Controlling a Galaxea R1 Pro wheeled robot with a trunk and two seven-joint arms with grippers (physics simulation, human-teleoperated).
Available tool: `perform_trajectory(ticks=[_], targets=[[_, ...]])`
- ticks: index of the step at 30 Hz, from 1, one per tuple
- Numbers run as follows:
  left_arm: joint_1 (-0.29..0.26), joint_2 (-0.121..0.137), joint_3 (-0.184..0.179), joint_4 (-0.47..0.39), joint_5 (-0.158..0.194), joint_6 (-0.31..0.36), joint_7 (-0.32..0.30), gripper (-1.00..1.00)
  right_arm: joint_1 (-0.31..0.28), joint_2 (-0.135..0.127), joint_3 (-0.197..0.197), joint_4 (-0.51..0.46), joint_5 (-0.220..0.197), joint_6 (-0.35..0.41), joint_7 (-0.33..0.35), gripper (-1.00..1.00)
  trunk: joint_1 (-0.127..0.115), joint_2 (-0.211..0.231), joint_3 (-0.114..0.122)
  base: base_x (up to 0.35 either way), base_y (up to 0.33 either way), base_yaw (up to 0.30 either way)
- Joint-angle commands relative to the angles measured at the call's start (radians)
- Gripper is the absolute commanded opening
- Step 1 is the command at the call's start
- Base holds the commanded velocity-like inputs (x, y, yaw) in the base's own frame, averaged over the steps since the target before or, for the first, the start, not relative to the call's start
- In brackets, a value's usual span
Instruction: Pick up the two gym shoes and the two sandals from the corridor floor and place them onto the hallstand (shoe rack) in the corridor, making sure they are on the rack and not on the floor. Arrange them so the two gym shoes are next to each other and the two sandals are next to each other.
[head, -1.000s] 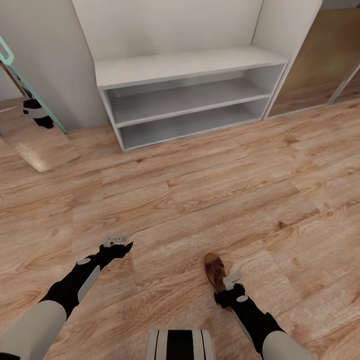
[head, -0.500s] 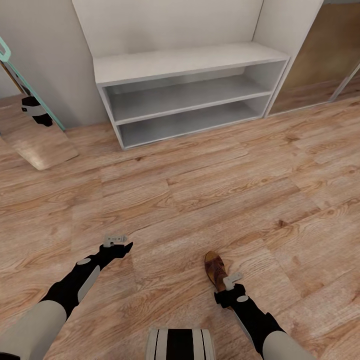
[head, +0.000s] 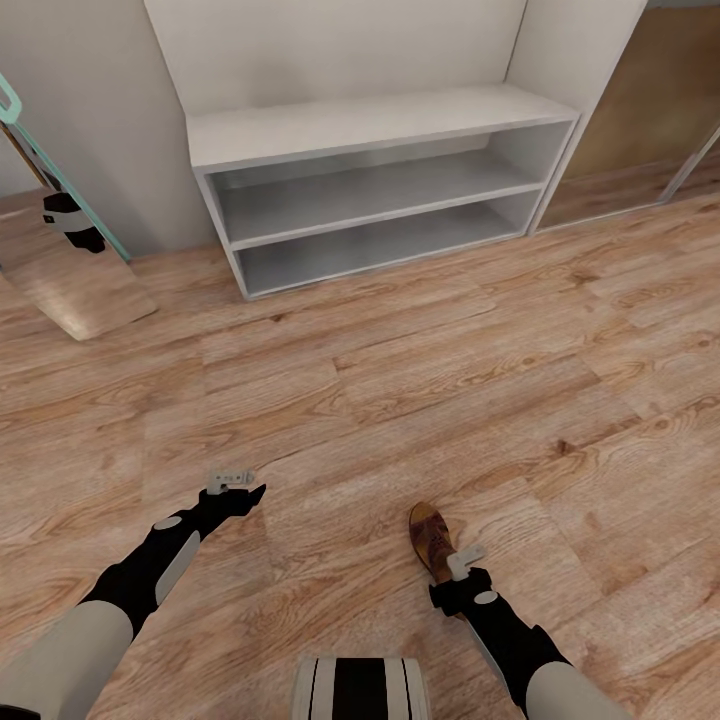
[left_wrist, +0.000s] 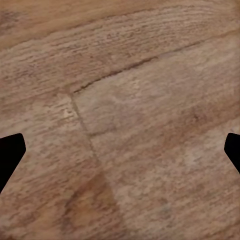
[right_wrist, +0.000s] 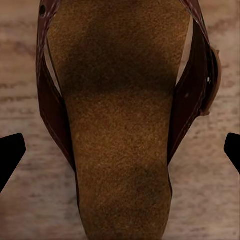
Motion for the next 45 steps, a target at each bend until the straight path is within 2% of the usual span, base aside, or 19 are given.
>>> perform_trajectory(ticks=[1, 5, 7, 23, 25, 26, 30, 36, 45], targets=[[0.0, 0.001, -0.004, -0.001, 0.01, 0.006, 0.0, 1.0, 0.0, 0.0, 0.002, -0.002, 0.01, 0.008, 0.0, 1.0, 0.0, 0.0, -0.001, 0.0, 0.0, 0.0], [-0.001, 0.001, -0.003, -0.001, 0.01, 0.006, 0.0, 1.0, 0.0, 0.0, 0.002, -0.002, 0.01, 0.008, 0.0, 1.0, 0.0, 0.0, -0.001, 0.0, 0.0, 0.0], [-0.001, 0.001, -0.002, -0.001, 0.01, 0.006, 0.0, 1.0, 0.0, 0.0, 0.002, -0.002, 0.01, 0.008, 0.0, 1.0, 0.001, -0.001, -0.008, 0.0, 0.0, 0.0], [0.0, 0.001, -0.002, -0.001, 0.01, 0.006, 0.0, 1.0, 0.0, -0.002, 0.002, -0.002, 0.01, 0.006, 0.0, 1.0, 0.001, -0.001, -0.008, 0.0, 0.0, 0.0], [-0.001, 0.001, -0.002, -0.001, 0.01, 0.006, 0.0, 1.0, 0.0, -0.003, 0.002, -0.002, 0.01, -0.011, 0.001, 1.0, 0.001, -0.001, -0.008, 0.0, 0.0, 0.0], [0.0, 0.001, -0.002, -0.001, 0.01, 0.006, 0.0, 1.0, 0.0, -0.004, 0.002, -0.002, 0.01, -0.046, 0.001, 1.0, 0.001, -0.001, -0.008, 0.0, 0.0, 0.0], [0.0, 0.001, -0.003, 0.0, 0.01, 0.006, 0.0, 1.0, 0.0, -0.005, 0.002, -0.002, 0.01, -0.072, 0.002, 1.0, 0.001, -0.001, -0.008, 0.0, 0.0, 0.0], [0.0, 0.001, -0.004, 0.0, 0.01, 0.006, 0.0, 1.0, 0.0, -0.005, 0.002, 0.004, 0.01, -0.08, 0.001, 1.0, 0.001, -0.001, -0.008, 0.0, 0.0, 0.0], [0.0, 0.001, -0.004, 0.0, 0.01, 0.006, 0.0, 1.0, 0.0, -0.005, 0.002, 0.069, 0.01, -0.086, 0.0, 1.0, 0.001, -0.001, -0.008, 0.0, 0.0, 0.0]])
